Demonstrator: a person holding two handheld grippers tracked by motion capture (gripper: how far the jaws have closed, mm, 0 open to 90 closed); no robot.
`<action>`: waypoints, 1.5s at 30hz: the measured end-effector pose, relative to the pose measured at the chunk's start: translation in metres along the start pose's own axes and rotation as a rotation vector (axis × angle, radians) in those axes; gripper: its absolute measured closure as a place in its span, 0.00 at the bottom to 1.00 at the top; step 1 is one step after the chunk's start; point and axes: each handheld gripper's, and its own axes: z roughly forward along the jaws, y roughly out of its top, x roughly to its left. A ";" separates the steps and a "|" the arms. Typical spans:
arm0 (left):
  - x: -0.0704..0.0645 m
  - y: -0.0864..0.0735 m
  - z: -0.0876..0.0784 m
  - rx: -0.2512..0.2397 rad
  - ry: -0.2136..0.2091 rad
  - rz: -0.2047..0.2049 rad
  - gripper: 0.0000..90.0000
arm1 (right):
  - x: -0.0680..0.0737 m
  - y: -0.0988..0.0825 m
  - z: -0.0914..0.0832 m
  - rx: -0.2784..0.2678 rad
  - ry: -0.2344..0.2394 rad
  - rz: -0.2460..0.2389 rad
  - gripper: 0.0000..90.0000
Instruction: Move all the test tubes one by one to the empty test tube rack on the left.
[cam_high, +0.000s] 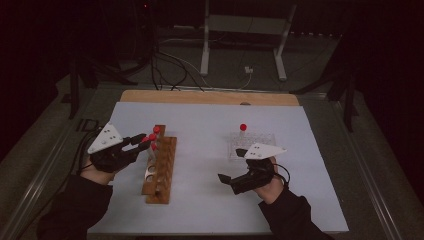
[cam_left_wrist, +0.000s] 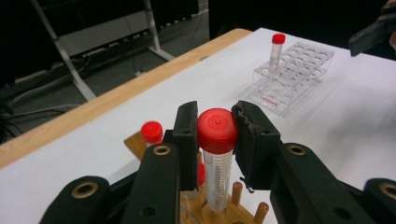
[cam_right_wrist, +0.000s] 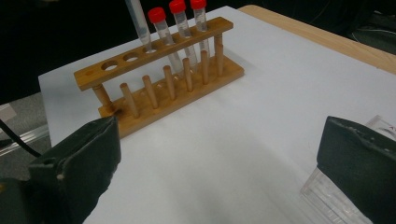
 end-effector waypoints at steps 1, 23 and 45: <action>-0.001 -0.002 0.002 0.003 0.002 0.000 0.80 | 0.000 0.000 0.000 -0.001 0.000 0.000 0.00; -0.006 -0.042 0.029 0.122 -0.002 0.016 0.80 | -0.001 0.000 -0.001 -0.006 0.001 0.001 0.00; -0.017 -0.027 0.017 0.075 -0.147 -0.052 0.17 | -0.015 0.014 -0.010 -0.050 -0.038 -0.003 0.00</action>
